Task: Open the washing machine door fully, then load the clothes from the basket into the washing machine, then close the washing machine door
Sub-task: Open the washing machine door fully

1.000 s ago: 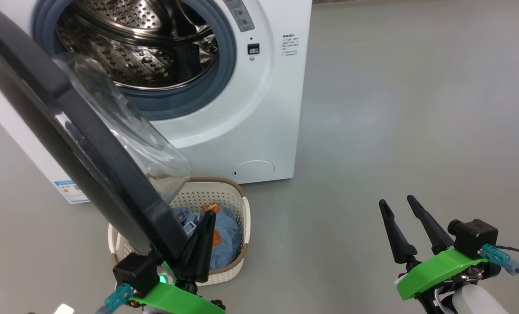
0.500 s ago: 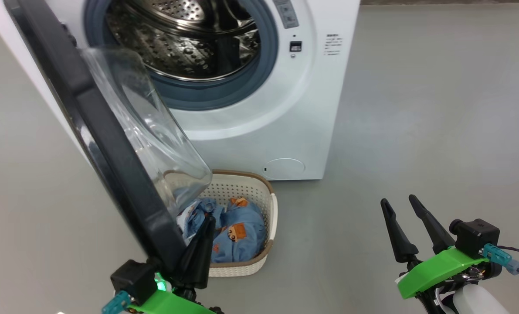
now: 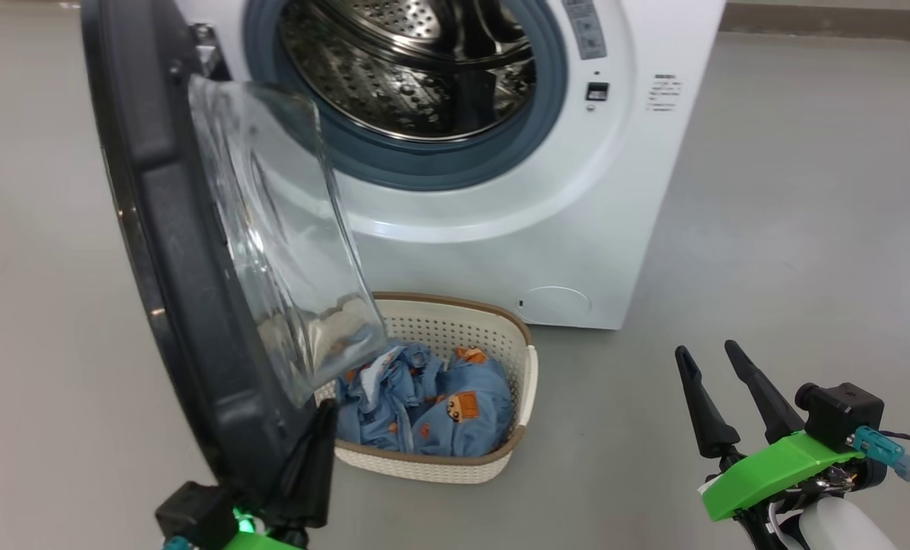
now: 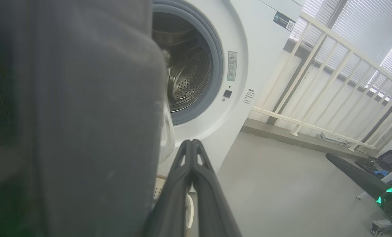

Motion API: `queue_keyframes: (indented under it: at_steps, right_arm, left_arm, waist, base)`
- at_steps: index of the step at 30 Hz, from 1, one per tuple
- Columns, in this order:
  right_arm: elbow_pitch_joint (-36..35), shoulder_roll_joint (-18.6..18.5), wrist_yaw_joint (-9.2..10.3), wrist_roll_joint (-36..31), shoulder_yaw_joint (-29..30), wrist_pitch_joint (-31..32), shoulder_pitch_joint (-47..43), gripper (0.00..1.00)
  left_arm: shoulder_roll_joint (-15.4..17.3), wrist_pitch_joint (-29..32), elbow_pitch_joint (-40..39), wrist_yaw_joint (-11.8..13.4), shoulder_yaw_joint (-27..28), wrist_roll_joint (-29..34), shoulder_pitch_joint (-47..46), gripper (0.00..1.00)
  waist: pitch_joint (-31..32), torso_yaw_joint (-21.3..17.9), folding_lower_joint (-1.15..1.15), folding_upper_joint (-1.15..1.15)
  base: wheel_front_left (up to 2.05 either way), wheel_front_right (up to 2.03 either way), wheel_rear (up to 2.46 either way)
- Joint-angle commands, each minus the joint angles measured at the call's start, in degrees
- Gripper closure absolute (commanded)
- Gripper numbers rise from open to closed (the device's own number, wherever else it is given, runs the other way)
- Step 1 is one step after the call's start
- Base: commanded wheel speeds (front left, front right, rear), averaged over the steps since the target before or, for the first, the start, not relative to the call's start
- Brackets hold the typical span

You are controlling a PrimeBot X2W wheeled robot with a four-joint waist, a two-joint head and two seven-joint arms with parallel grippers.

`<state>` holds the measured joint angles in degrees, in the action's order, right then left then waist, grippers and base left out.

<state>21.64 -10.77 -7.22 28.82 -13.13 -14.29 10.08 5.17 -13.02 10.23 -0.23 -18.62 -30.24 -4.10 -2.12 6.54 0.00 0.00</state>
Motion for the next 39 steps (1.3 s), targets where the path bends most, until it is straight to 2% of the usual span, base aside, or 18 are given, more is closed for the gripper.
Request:
queue_keyframes:
  at_steps: [1,7,18,28,39]
  right_arm:
    - [-1.18,-0.15,-0.26,0.23,-1.07,-0.71,0.87,0.0]
    - [-1.26,0.05,-0.26,0.29,-0.98,-0.71,0.6,0.0]
    - [-1.47,0.56,-0.26,0.25,-0.58,-0.71,0.59,0.0]
    - [-1.35,1.22,-0.26,0.1,-0.37,-0.71,1.16,0.0]
    - [-1.38,1.64,-0.26,-0.15,0.2,-0.71,2.4,0.0]
  left_arm:
    - [2.54,0.08,-1.14,1.72,4.73,-0.99,-1.59,1.0]
    - [4.53,1.3,-1.22,3.36,6.99,-1.7,-1.53,1.0]
    - [9.01,5.12,-0.05,6.63,11.38,-2.82,-2.61,1.0]
    - [13.42,7.7,4.44,6.83,14.92,-4.54,-6.72,1.0]
    - [19.54,10.75,16.49,5.42,15.44,-3.67,-15.51,1.0]
  waist:
    - [0.48,1.59,0.0,0.0]
    - [0.81,4.8,0.0,0.0]
    - [0.4,8.36,0.0,0.0]
    - [-0.41,10.13,0.0,0.0]
    - [-2.06,11.61,0.0,0.0]
  base:
    - [0.0,0.0,0.0]
    - [0.0,0.0,0.0]
    - [0.0,0.0,0.0]
    - [0.0,0.0,0.0]
    - [0.0,0.0,0.0]
